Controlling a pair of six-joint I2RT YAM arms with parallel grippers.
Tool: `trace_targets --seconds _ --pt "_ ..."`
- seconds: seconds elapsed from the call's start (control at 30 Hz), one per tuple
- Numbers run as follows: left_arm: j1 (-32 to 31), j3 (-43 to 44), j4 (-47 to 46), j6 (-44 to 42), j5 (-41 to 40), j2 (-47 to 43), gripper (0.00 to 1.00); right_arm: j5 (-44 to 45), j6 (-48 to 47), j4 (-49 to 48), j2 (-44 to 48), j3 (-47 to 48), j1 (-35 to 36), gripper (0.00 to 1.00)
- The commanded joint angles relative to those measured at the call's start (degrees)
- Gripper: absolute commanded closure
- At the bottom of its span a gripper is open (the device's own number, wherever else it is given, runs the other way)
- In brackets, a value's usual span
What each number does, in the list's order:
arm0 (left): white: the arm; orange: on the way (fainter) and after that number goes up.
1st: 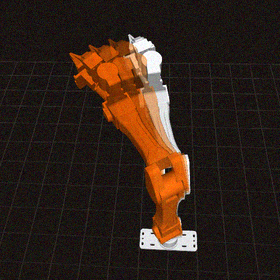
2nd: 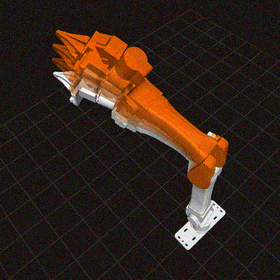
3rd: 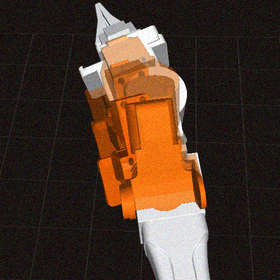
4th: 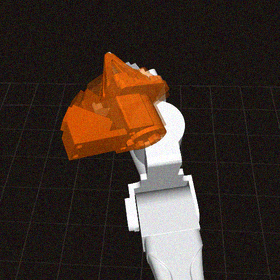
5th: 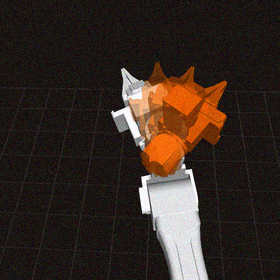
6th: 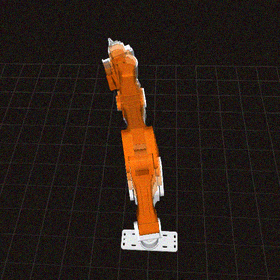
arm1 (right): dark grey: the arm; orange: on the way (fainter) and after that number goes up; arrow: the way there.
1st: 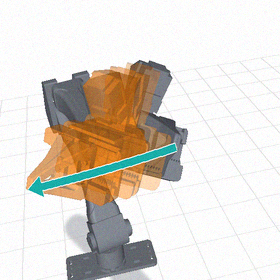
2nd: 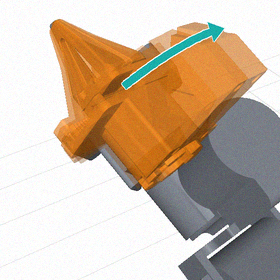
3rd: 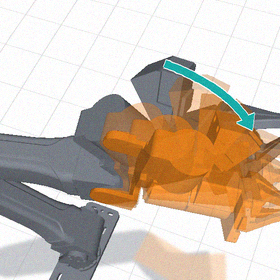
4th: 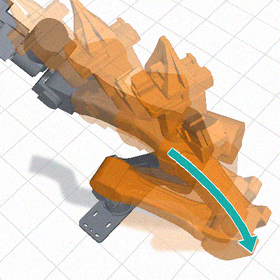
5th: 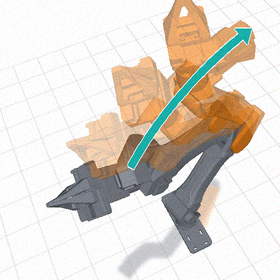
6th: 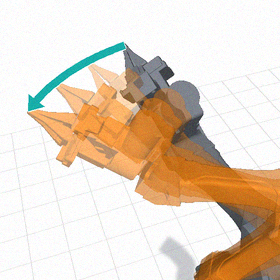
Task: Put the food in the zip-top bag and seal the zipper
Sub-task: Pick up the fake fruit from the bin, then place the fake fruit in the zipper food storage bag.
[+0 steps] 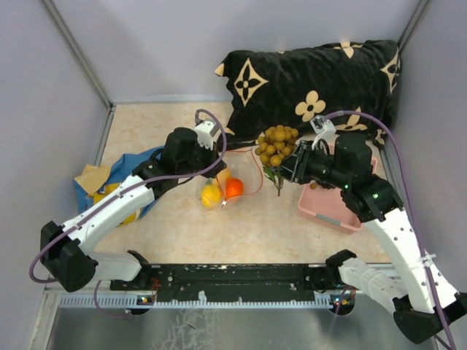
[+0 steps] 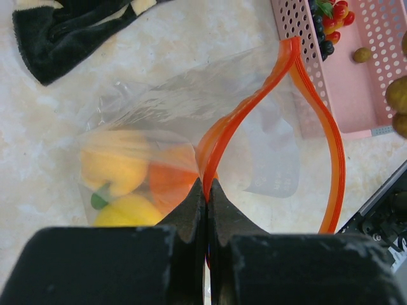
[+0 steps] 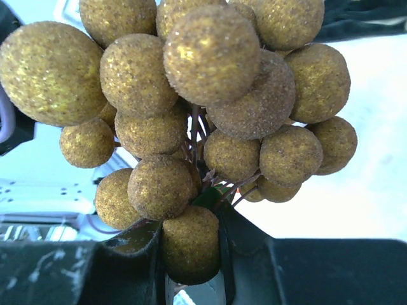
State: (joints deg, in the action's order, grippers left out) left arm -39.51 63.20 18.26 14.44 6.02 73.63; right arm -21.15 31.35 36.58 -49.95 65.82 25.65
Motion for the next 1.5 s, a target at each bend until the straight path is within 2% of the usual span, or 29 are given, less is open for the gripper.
trace_targets --seconds 0.0,0.17,0.33,0.63,0.83,1.07,1.2,1.37,1.47 --pt "-0.2 3.3 -0.8 1.1 0.9 1.2 1.00 -6.7 5.8 -14.5 0.3 -2.3 2.9 1.00" --pt "-0.2 4.6 -0.4 2.3 1.1 2.2 1.00 -5.2 7.4 -21.1 -2.5 -4.8 10.0 1.00" --pt "-0.2 5.3 -0.2 3.2 1.6 2.2 1.00 -4.4 7.1 -24.3 -6.0 -6.8 13.9 1.00" --pt "-0.2 5.2 0.2 3.4 2.3 1.6 1.00 -0.8 3.9 -24.4 -7.3 -12.3 14.1 1.00" --pt "-0.3 5.2 0.0 3.6 2.4 1.8 1.00 -8.1 6.7 -27.7 -9.6 -15.0 14.2 1.00" --pt "-0.3 5.1 -0.4 3.9 2.9 2.3 1.00 -8.8 6.8 -24.1 -11.2 -15.1 14.1 1.00" --pt "-0.3 4.9 -0.5 3.8 4.8 2.0 1.00 -4.7 5.7 -19.0 -13.5 -13.1 14.0 0.84" --pt "-0.4 3.4 -1.2 2.8 5.1 0.7 1.00 -3.9 5.7 -17.2 -15.8 -11.1 13.3 0.81" --pt "-0.5 2.5 -2.1 2.3 6.3 0.0 1.00 -1.8 4.9 -14.6 -17.1 -9.6 13.2 0.70"
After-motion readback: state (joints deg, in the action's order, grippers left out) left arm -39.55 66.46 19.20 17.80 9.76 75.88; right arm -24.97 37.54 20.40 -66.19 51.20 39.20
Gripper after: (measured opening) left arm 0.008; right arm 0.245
